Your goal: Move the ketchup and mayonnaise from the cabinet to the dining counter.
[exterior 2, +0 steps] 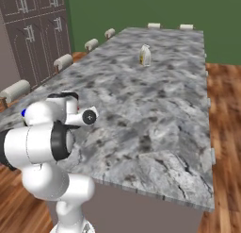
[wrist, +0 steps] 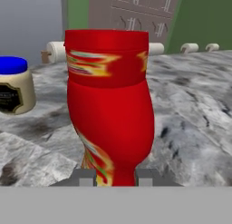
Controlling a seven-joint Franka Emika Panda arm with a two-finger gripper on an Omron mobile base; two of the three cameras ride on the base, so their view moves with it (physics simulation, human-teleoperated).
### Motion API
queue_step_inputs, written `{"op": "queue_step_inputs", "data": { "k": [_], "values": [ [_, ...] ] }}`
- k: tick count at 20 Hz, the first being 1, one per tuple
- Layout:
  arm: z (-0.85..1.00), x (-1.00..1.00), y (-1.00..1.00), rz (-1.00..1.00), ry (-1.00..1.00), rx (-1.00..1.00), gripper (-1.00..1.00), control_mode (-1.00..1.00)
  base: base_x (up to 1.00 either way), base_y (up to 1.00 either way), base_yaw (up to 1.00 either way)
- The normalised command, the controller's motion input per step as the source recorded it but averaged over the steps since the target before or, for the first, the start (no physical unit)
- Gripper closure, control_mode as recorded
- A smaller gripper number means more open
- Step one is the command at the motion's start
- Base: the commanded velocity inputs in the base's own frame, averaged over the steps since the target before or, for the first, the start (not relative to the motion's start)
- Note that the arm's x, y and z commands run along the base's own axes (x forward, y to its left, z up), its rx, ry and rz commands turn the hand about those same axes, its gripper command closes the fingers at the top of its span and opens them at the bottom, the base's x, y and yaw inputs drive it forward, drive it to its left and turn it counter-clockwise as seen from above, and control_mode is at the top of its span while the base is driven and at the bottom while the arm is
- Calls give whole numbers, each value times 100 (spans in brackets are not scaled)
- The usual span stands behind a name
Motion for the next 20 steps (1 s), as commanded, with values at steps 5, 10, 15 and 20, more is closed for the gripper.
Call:
{"op": "queue_step_inputs", "data": {
  "k": [5,10,15,20],
  "values": [
    [-3,9,0,2,0,6,100,-100,0,0,0],
    [0,8,0,2,0,6,100,-100,0,0,0],
    [-1,3,0,2,0,2,100,-100,0,0,0],
    [-2,6,0,0,0,0,100,-100,0,0,0]
  ]
}}
